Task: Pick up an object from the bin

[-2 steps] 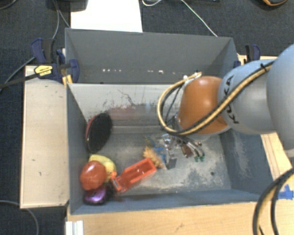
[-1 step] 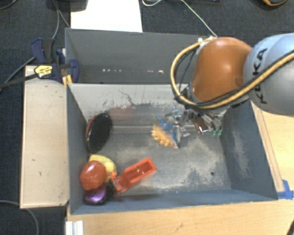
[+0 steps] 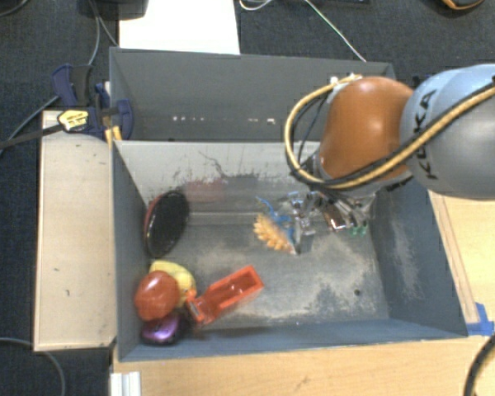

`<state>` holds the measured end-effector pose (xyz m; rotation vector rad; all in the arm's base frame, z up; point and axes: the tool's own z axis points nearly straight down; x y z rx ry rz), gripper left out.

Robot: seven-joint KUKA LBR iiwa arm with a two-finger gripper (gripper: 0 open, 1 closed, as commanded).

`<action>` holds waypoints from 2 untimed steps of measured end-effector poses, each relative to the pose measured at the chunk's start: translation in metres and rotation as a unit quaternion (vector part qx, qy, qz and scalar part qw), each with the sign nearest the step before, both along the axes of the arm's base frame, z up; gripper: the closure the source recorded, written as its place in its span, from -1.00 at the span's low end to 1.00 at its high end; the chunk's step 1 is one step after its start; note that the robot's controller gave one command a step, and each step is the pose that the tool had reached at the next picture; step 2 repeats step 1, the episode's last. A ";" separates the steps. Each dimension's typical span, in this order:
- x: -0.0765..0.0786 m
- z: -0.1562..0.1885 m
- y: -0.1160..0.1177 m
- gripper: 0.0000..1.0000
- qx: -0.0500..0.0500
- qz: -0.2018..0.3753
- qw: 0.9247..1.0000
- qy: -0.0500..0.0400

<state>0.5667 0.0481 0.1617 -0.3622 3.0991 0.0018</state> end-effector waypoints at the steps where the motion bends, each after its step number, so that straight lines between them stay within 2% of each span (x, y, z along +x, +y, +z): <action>1: 0.011 0.101 0.017 1.00 0.000 0.013 1.000 0.002; 2: 0.011 0.101 0.017 1.00 0.000 0.013 1.000 0.002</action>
Offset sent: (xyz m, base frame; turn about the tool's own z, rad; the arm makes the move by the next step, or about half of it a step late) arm 0.0104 -0.0074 0.1102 0.0338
